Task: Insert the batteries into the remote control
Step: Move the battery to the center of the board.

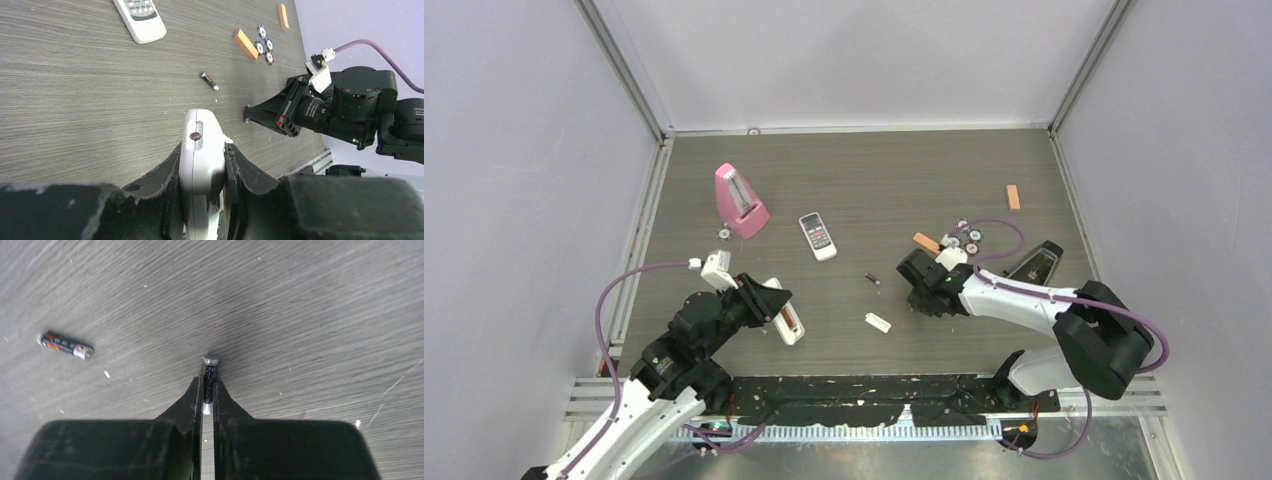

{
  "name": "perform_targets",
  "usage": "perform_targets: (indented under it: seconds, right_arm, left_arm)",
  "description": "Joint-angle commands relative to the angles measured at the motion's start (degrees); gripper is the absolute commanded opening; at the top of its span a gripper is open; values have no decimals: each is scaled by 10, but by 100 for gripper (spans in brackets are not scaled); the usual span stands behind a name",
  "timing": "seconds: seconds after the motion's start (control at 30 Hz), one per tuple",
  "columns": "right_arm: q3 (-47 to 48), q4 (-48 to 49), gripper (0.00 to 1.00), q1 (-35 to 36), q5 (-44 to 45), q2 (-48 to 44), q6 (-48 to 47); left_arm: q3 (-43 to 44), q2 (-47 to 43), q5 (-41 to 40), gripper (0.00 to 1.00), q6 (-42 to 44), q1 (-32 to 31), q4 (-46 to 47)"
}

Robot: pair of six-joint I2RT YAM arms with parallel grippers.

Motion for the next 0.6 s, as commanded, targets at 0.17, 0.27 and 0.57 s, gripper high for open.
perform_targets:
  seconds: [0.17,0.27,0.57]
  right_arm:
    - [107,-135,6,-3,40,66,321]
    - [117,-137,12,-5,38,91,364]
    - [175,-171,63,-5,96,98,303]
  left_arm:
    - [-2,-26,-6,0,-2,2,26]
    - [-3,-28,-8,0,-1,2,26]
    - [1,-20,-12,0,6,3,22]
